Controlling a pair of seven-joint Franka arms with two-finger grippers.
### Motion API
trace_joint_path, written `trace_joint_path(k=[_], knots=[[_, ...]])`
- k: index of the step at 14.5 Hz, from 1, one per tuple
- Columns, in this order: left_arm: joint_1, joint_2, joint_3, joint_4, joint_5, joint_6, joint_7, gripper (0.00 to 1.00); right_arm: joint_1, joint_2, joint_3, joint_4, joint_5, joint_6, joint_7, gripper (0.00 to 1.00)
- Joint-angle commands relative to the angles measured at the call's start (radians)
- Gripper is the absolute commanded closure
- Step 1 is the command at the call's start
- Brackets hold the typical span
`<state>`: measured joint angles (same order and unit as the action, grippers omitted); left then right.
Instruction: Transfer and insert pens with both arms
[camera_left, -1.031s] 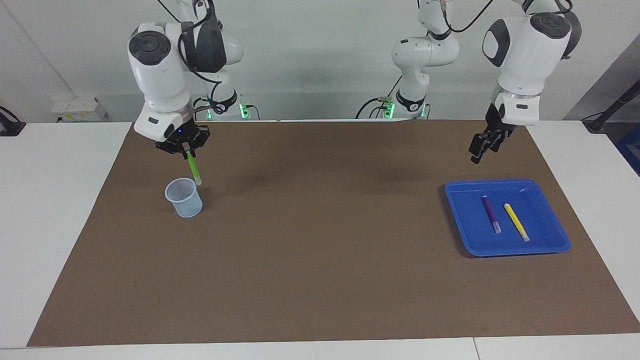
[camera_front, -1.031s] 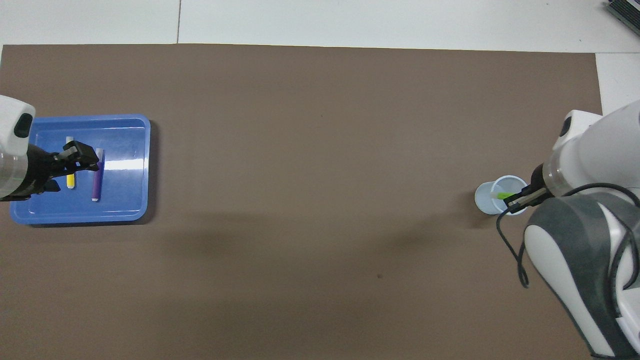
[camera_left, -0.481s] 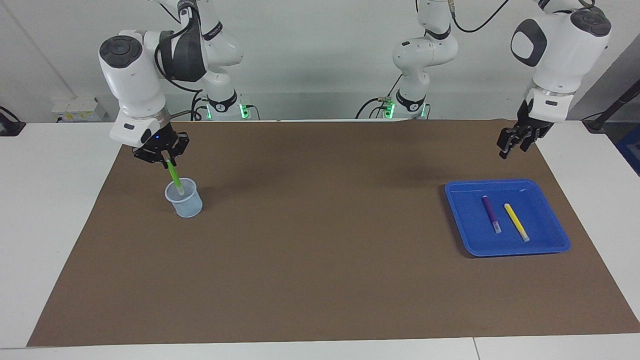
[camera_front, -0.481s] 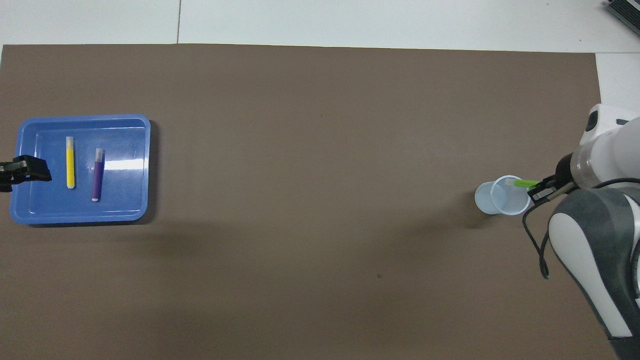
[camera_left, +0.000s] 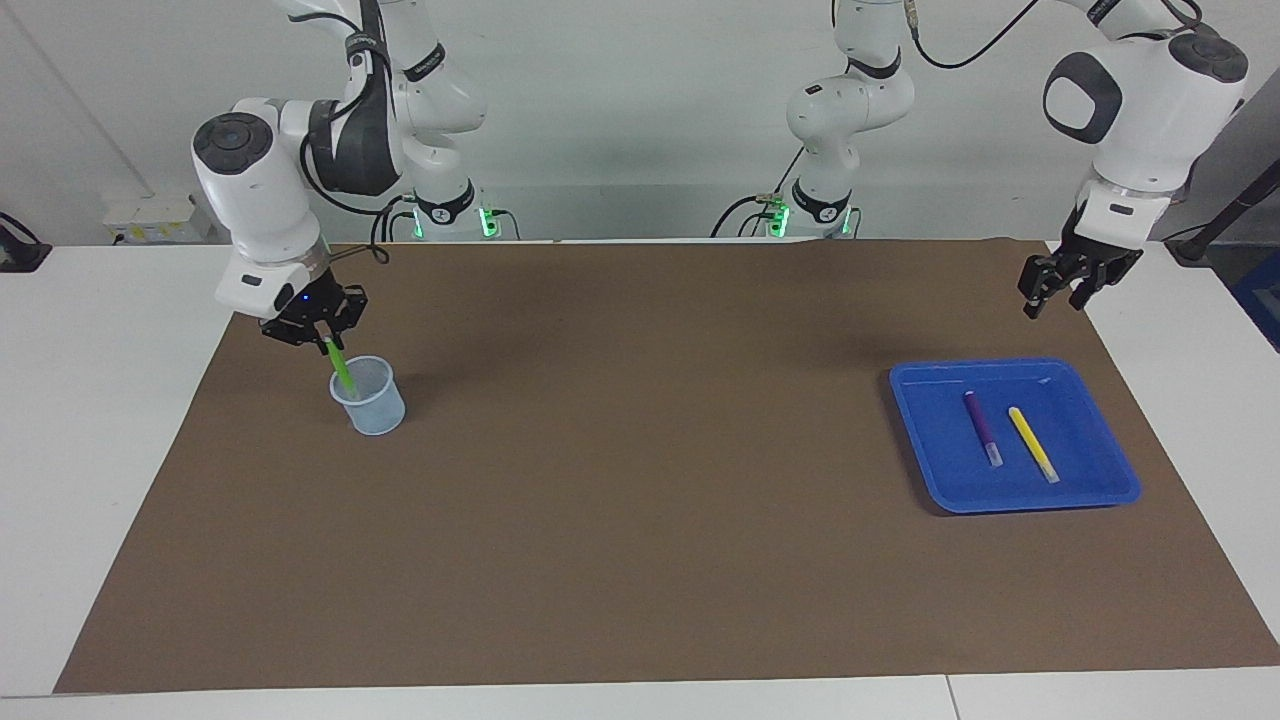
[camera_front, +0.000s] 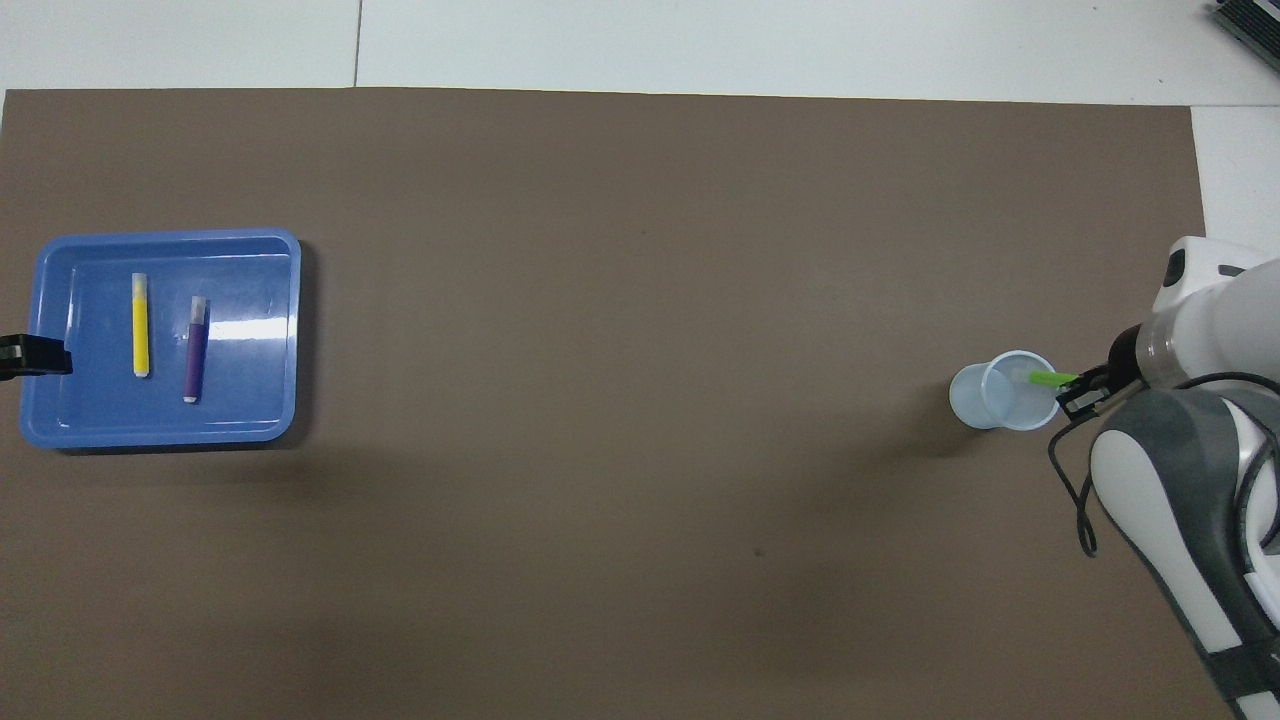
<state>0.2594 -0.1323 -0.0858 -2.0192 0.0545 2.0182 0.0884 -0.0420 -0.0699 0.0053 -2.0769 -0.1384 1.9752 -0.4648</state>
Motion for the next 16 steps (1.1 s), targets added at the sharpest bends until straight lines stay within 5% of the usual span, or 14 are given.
trace_joint_path(k=[1,4,5,6,8,9,16], knots=[[0.000,0.034,-0.005,-0.041,0.010,0.101,0.008,0.29,-0.021,-0.019,0.013,-0.040,0.044,0.017,0.029,1.00],[-0.002,0.104,-0.006,-0.065,0.010,0.207,0.002,0.30,-0.032,-0.019,0.013,-0.054,0.077,0.037,0.041,0.93],[-0.005,0.138,-0.006,-0.068,0.010,0.253,-0.006,0.30,-0.030,-0.019,0.012,-0.054,0.077,0.037,0.043,0.57],[-0.003,0.164,-0.006,-0.075,0.010,0.295,-0.015,0.30,-0.026,-0.019,0.012,-0.054,0.077,0.037,0.044,0.39],[-0.005,0.201,-0.006,-0.082,0.010,0.355,-0.015,0.31,-0.024,-0.018,0.013,-0.048,0.077,0.036,0.043,0.22],[-0.006,0.221,-0.006,-0.082,0.010,0.376,-0.016,0.31,-0.022,-0.017,0.013,-0.042,0.077,0.031,0.043,0.00],[-0.031,0.318,-0.006,-0.070,0.010,0.470,-0.044,0.32,0.085,-0.019,0.022,0.130,0.142,-0.166,0.254,0.00]])
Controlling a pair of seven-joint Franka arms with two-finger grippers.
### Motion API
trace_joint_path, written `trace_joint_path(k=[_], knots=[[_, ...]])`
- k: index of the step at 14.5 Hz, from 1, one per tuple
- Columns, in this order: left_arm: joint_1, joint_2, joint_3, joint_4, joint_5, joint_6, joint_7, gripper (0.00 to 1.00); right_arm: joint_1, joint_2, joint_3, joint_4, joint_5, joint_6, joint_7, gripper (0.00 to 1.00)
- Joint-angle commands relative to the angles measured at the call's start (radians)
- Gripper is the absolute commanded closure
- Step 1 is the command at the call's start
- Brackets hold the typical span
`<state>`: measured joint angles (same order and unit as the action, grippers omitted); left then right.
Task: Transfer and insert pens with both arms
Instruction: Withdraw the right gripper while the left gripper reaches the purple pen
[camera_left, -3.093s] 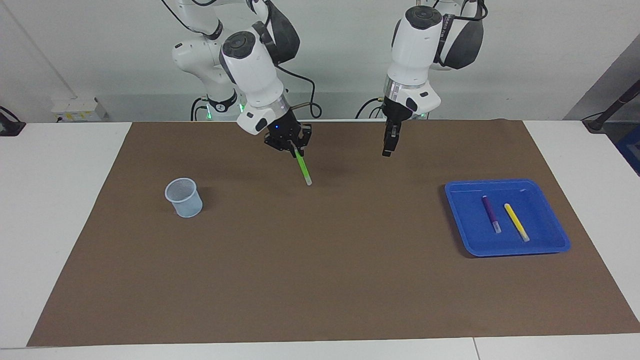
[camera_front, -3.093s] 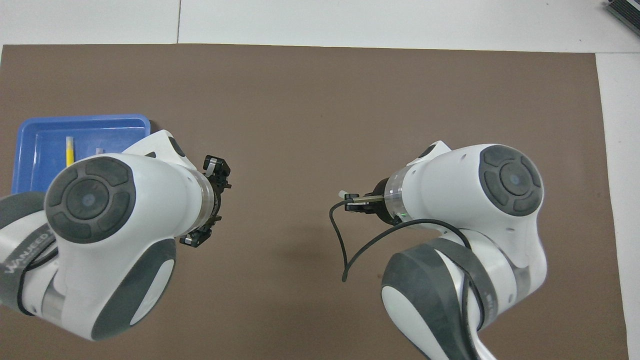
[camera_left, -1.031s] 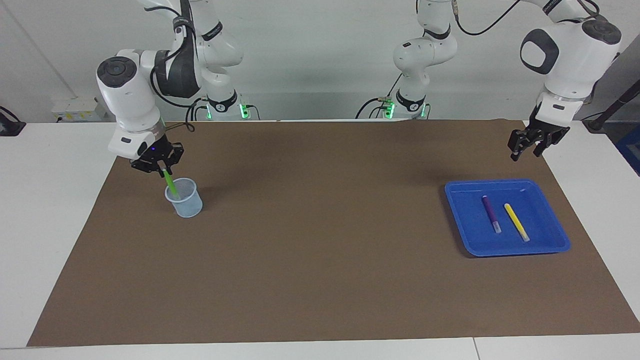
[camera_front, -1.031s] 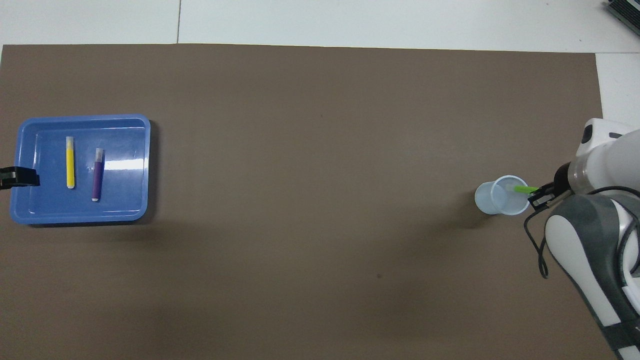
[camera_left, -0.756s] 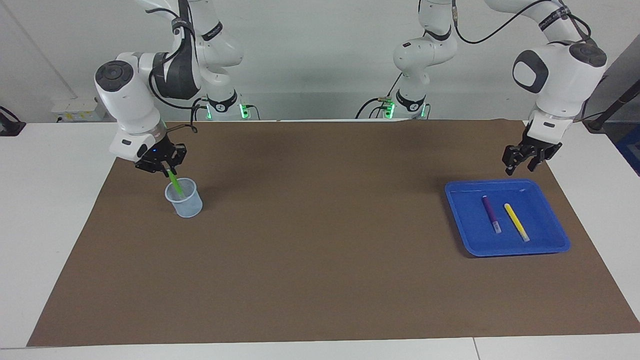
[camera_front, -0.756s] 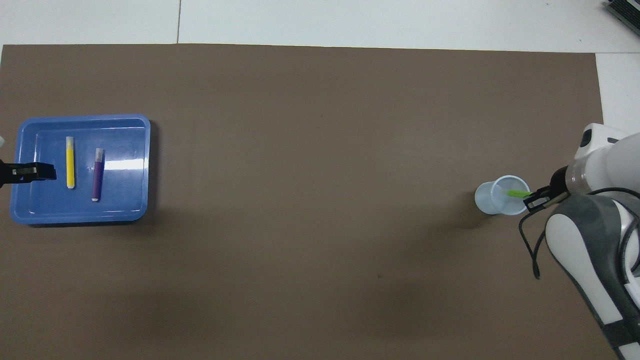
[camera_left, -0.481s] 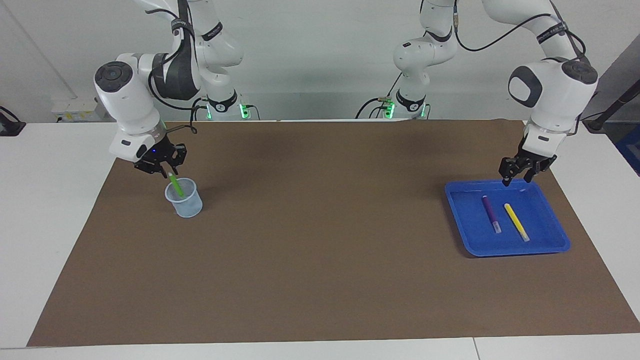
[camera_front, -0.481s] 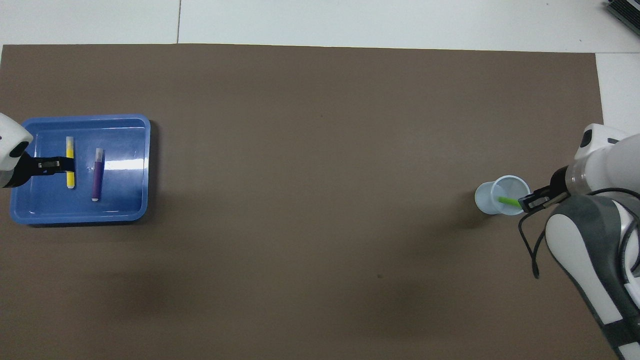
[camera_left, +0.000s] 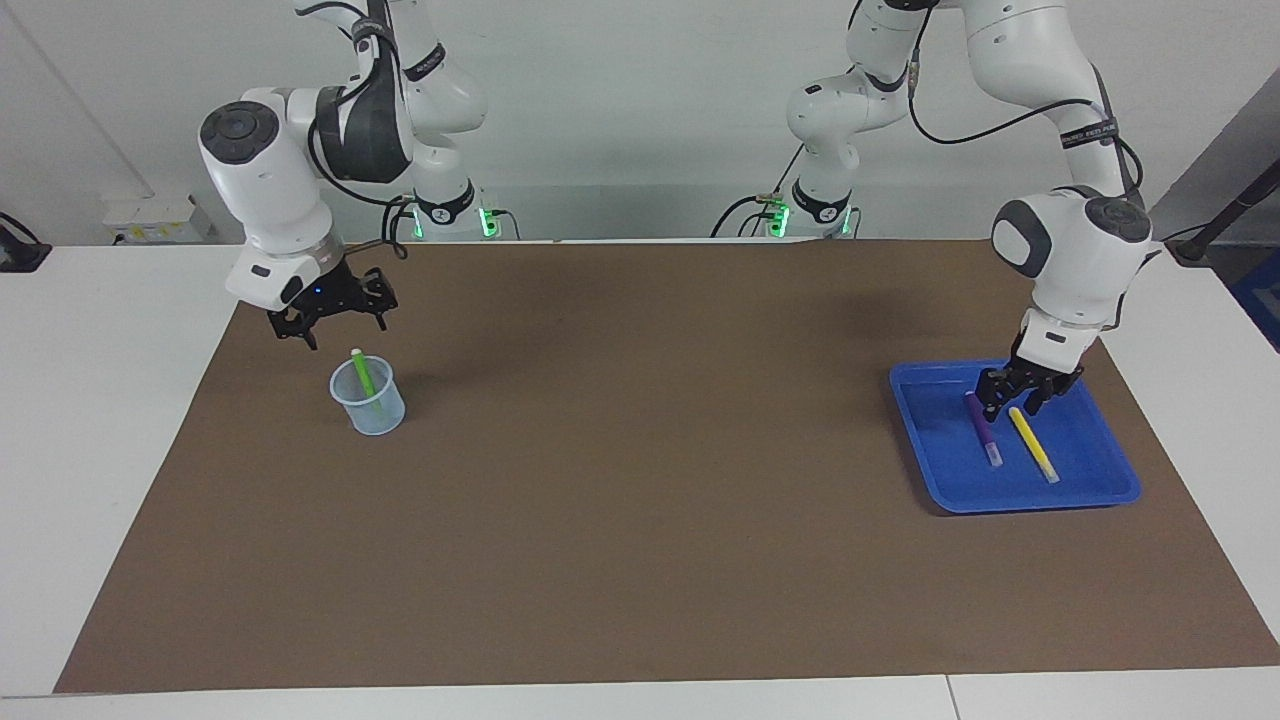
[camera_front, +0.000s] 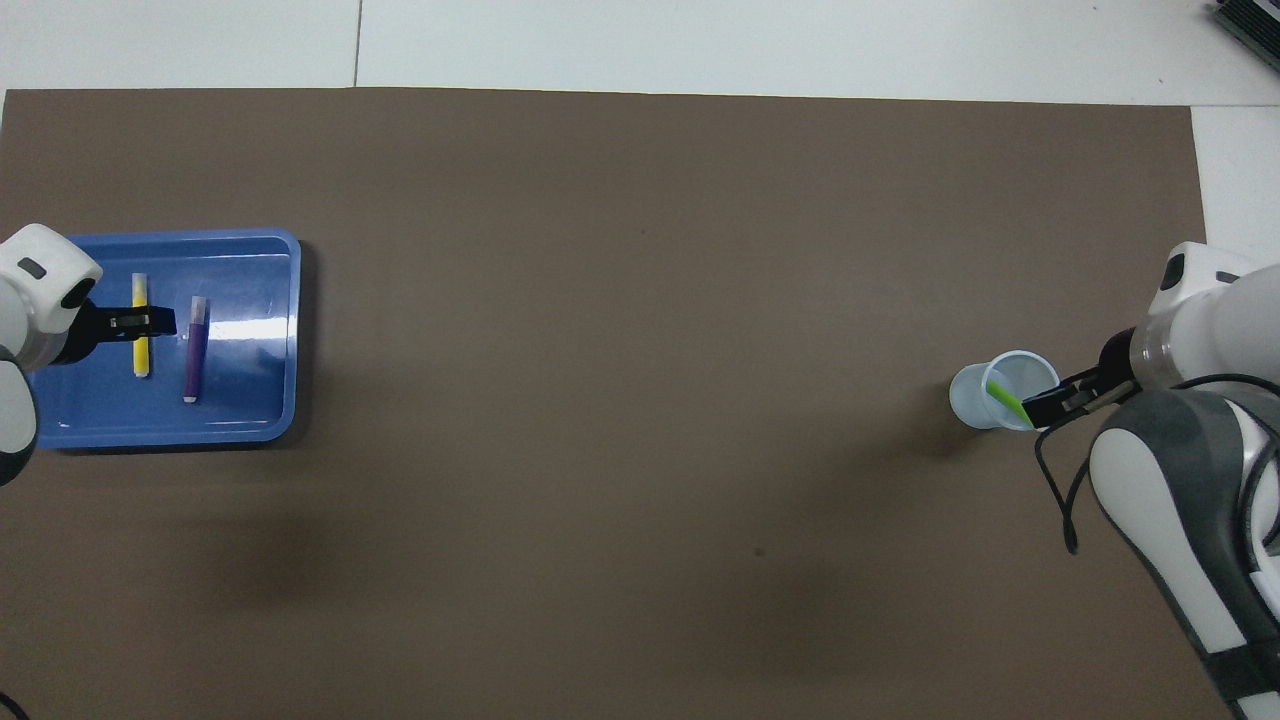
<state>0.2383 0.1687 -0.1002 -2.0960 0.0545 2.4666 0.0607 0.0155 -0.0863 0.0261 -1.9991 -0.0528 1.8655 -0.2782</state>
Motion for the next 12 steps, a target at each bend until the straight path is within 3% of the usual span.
trace_joint_path(k=[1,8,12], knots=[[-0.008,0.032,0.008,0.008,0.010,0.031,-0.016,0.33,0.029,-0.012,0.003,0.055,0.106,-0.057,0.097,0.00],[0.007,0.094,0.008,0.008,0.010,0.100,-0.013,0.33,0.214,-0.009,0.021,0.068,0.290,0.032,0.465,0.00],[0.010,0.109,0.008,0.008,0.008,0.115,-0.015,0.34,0.238,-0.006,0.026,0.066,0.332,0.067,0.522,0.00]])
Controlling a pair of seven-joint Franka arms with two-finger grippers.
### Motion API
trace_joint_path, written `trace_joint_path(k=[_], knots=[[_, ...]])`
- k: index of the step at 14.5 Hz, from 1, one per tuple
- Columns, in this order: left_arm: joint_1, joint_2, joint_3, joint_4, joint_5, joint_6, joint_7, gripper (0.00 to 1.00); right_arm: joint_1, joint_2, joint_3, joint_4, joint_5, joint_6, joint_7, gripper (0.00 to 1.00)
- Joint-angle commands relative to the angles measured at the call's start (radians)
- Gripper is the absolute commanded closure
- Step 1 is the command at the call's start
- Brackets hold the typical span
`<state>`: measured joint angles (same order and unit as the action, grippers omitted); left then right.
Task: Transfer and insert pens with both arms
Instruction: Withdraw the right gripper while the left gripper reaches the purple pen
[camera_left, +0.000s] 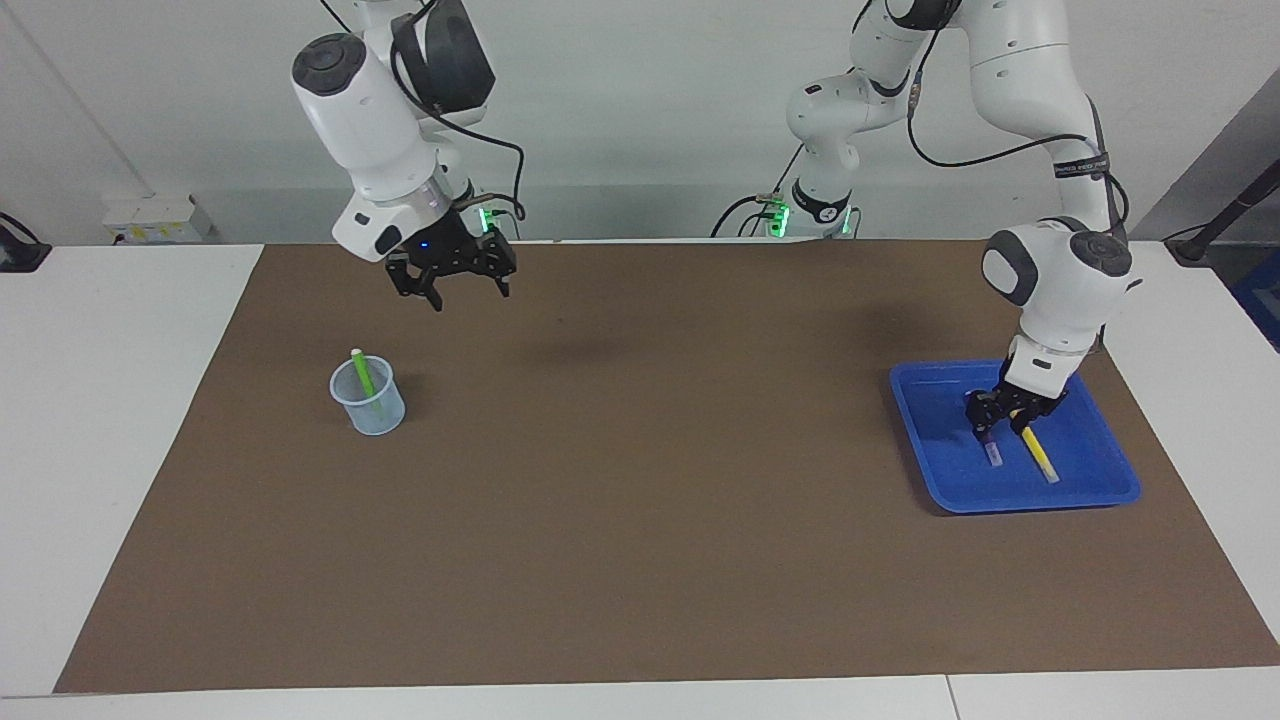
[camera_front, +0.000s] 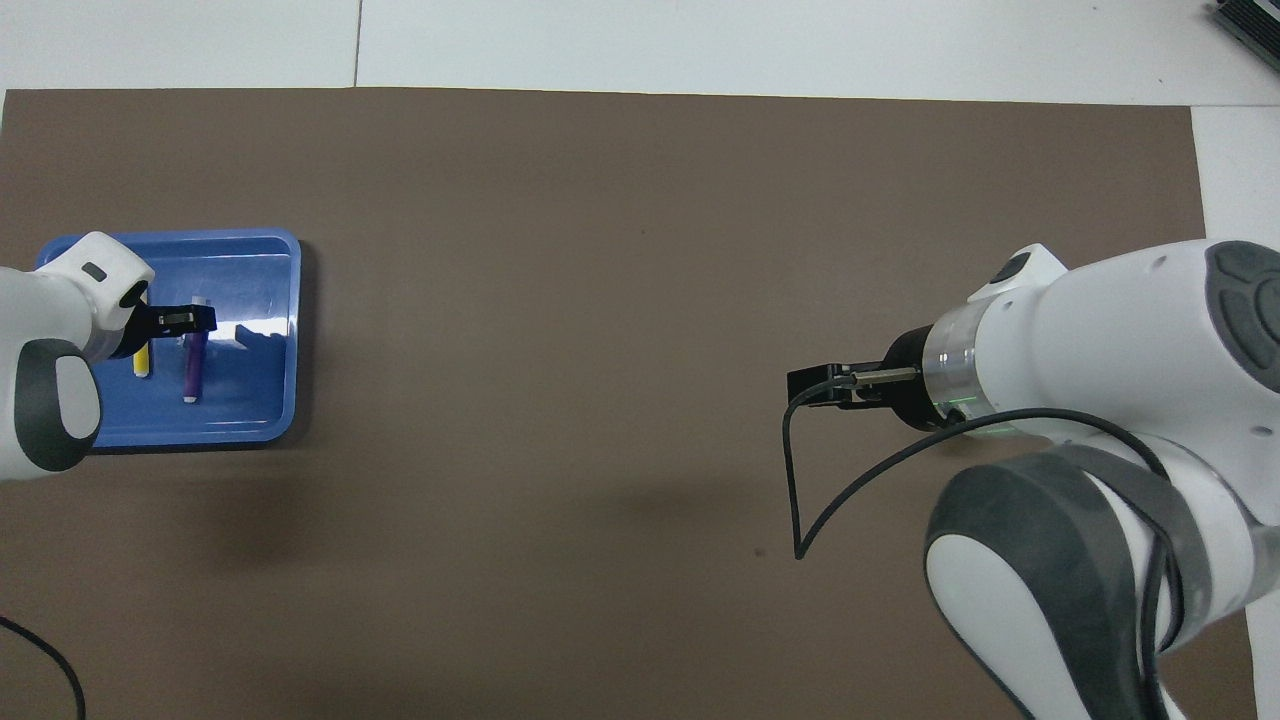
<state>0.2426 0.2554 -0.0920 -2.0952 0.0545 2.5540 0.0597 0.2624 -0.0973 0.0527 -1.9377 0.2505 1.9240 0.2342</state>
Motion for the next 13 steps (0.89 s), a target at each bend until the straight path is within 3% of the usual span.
trace_joint_path(k=[1,6,13], knots=[[0.006,0.033,0.000,0.007,0.010,0.031,-0.017,0.34,-0.002,0.005,0.007,0.005,0.068,0.010,0.011,0.00],[0.004,0.035,0.000,0.003,0.008,0.028,-0.047,0.34,0.073,0.002,0.013,-0.006,0.144,0.088,0.249,0.00],[0.004,0.035,0.000,0.000,0.008,0.025,-0.049,0.45,0.081,-0.001,0.013,-0.012,0.182,0.116,0.321,0.00]])
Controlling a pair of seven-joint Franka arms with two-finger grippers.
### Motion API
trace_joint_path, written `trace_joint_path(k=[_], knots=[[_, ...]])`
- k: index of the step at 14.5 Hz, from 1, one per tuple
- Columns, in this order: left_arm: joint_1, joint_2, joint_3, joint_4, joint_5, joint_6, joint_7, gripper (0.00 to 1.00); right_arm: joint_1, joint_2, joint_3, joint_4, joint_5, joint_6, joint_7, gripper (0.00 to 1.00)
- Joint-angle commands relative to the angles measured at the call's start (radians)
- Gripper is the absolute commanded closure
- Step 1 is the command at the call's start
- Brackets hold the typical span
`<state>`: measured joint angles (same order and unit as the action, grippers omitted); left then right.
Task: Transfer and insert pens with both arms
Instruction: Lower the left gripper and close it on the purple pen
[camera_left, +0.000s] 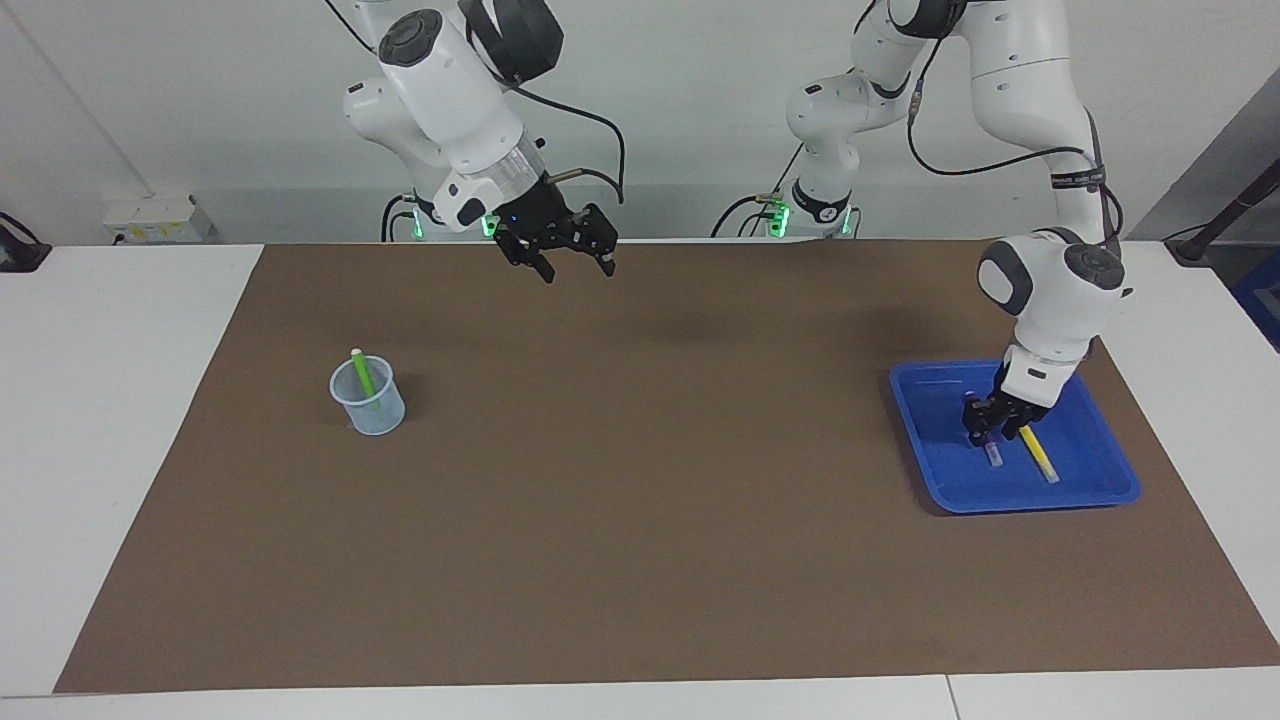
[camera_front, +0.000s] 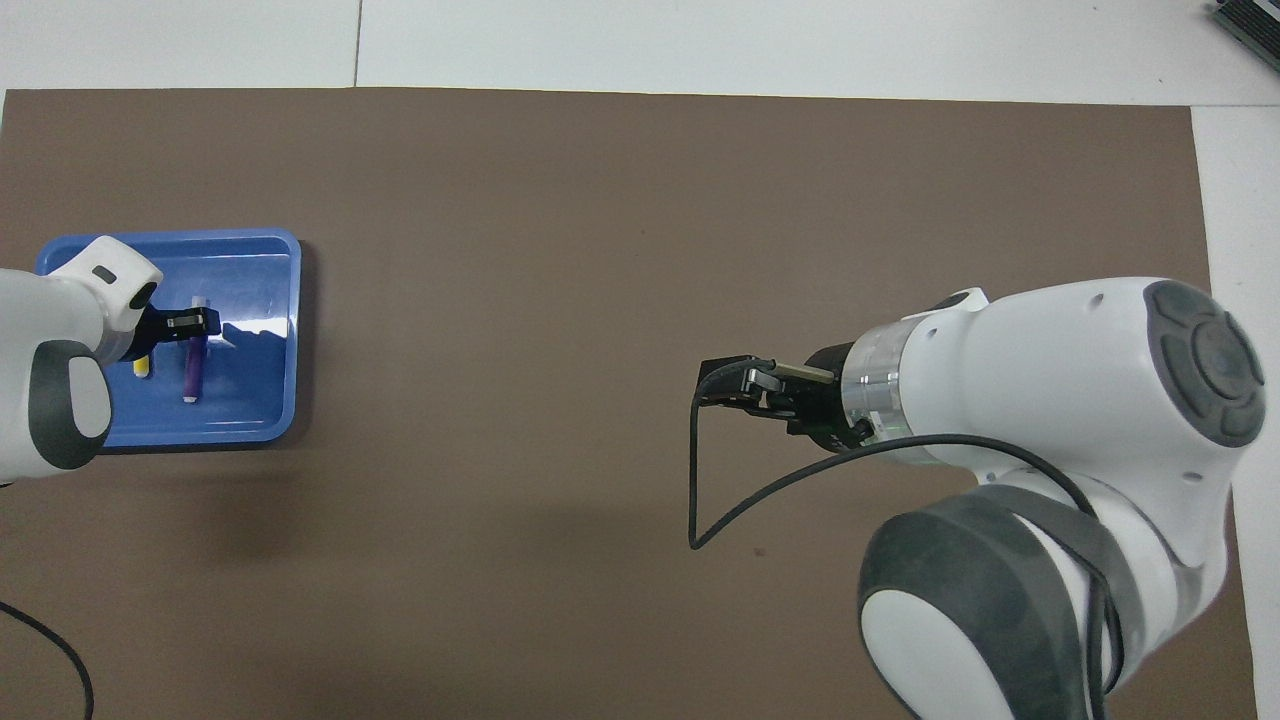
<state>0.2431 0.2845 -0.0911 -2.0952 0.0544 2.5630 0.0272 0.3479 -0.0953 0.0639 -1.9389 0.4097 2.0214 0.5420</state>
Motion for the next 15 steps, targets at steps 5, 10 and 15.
trace_joint_path(k=[5,10,15], knots=[[0.004,0.005,-0.001,0.000,0.008,0.016,-0.015,0.46,-0.006,-0.003,0.002,-0.012,0.023,0.020,0.013,0.00],[0.004,0.034,-0.001,0.000,0.008,0.048,-0.015,0.46,-0.006,-0.003,0.002,-0.012,0.023,0.020,0.013,0.00],[0.004,0.041,-0.001,0.000,0.008,0.059,-0.015,0.66,-0.006,-0.003,0.002,-0.012,0.023,0.020,0.013,0.00]])
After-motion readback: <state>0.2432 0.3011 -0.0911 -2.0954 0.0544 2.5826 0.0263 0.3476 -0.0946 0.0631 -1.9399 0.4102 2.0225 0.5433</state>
